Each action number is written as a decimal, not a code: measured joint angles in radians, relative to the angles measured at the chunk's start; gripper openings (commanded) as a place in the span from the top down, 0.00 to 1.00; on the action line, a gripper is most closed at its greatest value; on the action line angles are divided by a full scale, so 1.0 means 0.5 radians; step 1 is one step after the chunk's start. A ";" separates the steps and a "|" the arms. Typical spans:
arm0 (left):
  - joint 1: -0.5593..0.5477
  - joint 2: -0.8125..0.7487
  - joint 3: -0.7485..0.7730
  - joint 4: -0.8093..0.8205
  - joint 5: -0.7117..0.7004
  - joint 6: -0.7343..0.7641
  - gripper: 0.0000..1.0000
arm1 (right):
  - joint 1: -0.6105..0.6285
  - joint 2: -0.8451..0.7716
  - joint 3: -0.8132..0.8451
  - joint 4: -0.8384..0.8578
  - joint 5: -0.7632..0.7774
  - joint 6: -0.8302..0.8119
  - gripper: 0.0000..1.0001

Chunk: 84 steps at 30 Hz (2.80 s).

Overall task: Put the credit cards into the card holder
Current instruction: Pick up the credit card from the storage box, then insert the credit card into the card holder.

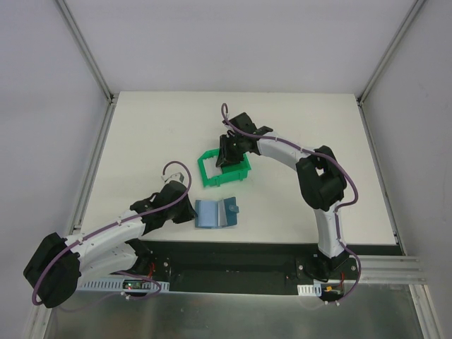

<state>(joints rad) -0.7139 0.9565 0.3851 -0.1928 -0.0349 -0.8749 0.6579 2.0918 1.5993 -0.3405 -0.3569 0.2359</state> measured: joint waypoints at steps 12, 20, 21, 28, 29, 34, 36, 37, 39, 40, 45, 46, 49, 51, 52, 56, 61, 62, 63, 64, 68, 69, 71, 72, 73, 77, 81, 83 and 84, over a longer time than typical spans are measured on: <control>0.000 0.008 0.000 0.001 0.001 0.000 1.00 | 0.000 -0.053 0.000 -0.010 0.004 -0.002 0.83; 0.000 0.007 0.000 0.001 0.001 0.000 1.00 | -0.004 -0.085 0.002 -0.063 0.108 -0.034 0.99; 0.000 0.007 0.000 0.001 0.001 0.000 1.00 | -0.004 -0.085 0.003 -0.080 0.130 -0.041 1.00; 0.000 0.006 -0.001 0.001 0.000 0.000 1.00 | -0.004 -0.099 0.060 -0.206 0.336 -0.133 1.00; 0.000 0.005 -0.001 0.001 0.001 0.000 1.00 | -0.004 -0.117 0.066 -0.222 0.359 -0.150 1.00; 0.000 -0.018 -0.005 0.002 0.001 -0.002 1.00 | -0.004 -0.305 0.070 -0.260 0.421 -0.213 1.00; 0.000 -0.025 -0.008 0.002 0.000 -0.004 1.00 | -0.004 -0.425 0.060 -0.249 0.422 -0.213 1.00; 0.000 -0.029 -0.011 0.002 0.001 -0.007 1.00 | -0.004 -0.511 0.018 -0.202 0.414 -0.211 1.00; 0.000 -0.036 -0.016 0.002 0.000 -0.011 1.00 | -0.002 -0.715 -0.127 -0.126 0.385 -0.180 1.00; 0.000 -0.038 -0.016 0.002 0.000 -0.012 1.00 | 0.002 -0.813 -0.204 -0.097 0.368 -0.160 1.00; 0.000 -0.044 -0.017 0.002 0.001 -0.024 1.00 | 0.138 -1.173 -0.642 0.116 0.300 -0.007 1.00; 0.000 -0.046 -0.017 0.002 0.000 -0.029 1.00 | 0.192 -1.209 -0.739 0.169 0.283 0.034 1.00; 0.000 -0.050 -0.018 0.002 0.001 -0.049 1.00 | 0.352 -1.247 -1.003 0.301 0.233 0.166 1.00; 0.000 -0.053 -0.033 0.009 0.001 -0.061 1.00 | 0.442 -1.246 -1.170 0.397 0.213 0.259 1.00; 0.000 -0.053 -0.042 0.011 0.002 -0.066 1.00 | 0.473 -1.245 -1.243 0.436 0.208 0.304 1.00; 0.000 -0.053 -0.076 0.024 0.002 -0.108 1.00 | 0.526 -1.210 -1.474 0.690 0.194 0.488 0.99; 0.000 -0.053 -0.118 0.051 0.013 -0.167 1.00 | 0.527 -1.099 -1.656 0.950 0.189 0.656 1.00; 0.000 -0.053 -0.126 0.057 0.016 -0.175 1.00 | 0.527 -1.082 -1.666 0.977 0.188 0.674 1.00; 0.000 -0.054 -0.134 0.065 0.018 -0.185 1.00 | 0.527 -1.064 -1.676 1.016 0.188 0.694 1.00; 0.000 -0.054 -0.140 0.069 0.018 -0.198 1.00 | 0.527 -1.054 -1.685 1.048 0.188 0.710 1.00; 0.000 -0.055 -0.148 0.082 0.025 -0.227 1.00 | 0.527 -1.044 -1.709 1.130 0.197 0.752 1.00; 0.000 -0.055 -0.148 0.085 0.031 -0.230 1.00 | 0.527 -1.044 -1.717 1.148 0.200 0.761 1.00; 0.000 -0.055 -0.150 0.091 0.037 -0.243 1.00 | 0.526 -1.044 -1.732 1.173 0.213 0.774 0.99; 0.000 -0.055 -0.153 0.095 0.037 -0.250 1.00 | 0.523 -1.044 -1.743 1.185 0.219 0.780 0.99; 0.000 -0.055 -0.157 0.099 0.038 -0.256 1.00 | 0.521 -1.044 -1.756 1.192 0.222 0.787 1.00; 0.000 -0.055 -0.166 0.109 0.038 -0.265 1.00 | 0.502 -1.045 -1.804 1.198 0.236 0.808 1.00; 0.000 -0.055 -0.166 0.110 0.038 -0.265 1.00 | 0.481 -1.078 -1.852 1.195 0.258 0.815 1.00; 0.000 -0.055 -0.166 0.110 0.038 -0.264 1.00 | 0.478 -1.093 -1.853 1.189 0.272 0.815 1.00; 0.000 -0.054 -0.166 0.110 0.038 -0.264 1.00 | 0.478 -1.098 -1.853 1.186 0.278 0.815 1.00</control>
<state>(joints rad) -0.7139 0.9295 0.3019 -0.1379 -0.0158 -1.0069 0.8967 1.5429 0.6727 0.2523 -0.2180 0.6434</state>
